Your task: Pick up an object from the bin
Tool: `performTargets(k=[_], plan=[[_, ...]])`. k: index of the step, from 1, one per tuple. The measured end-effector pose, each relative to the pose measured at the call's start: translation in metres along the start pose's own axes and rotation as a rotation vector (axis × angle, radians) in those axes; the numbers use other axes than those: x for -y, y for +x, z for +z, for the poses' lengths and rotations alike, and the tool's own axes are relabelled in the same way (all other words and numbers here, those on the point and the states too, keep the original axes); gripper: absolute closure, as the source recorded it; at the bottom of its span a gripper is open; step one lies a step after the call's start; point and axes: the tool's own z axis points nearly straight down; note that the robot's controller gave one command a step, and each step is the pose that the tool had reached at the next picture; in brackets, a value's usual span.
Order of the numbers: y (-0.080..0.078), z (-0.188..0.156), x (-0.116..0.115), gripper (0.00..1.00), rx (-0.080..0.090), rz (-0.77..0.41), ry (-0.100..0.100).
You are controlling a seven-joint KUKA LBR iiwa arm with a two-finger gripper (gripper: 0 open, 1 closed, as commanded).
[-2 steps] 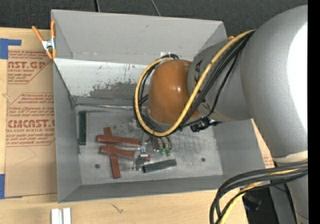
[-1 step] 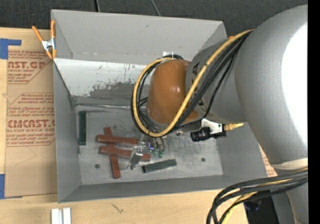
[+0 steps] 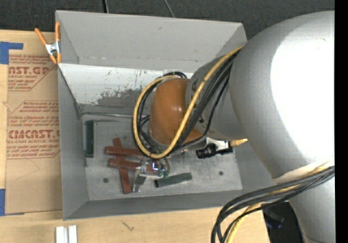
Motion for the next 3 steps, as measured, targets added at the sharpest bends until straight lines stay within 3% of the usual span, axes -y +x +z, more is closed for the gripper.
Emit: performTargets(k=[1,3], plan=[[0.0184,-0.0049,0.0000,1.00,-0.004,0.220,-0.003],[0.0199,-0.0122,0.0012,1.00,-0.006,0.221,0.000]])
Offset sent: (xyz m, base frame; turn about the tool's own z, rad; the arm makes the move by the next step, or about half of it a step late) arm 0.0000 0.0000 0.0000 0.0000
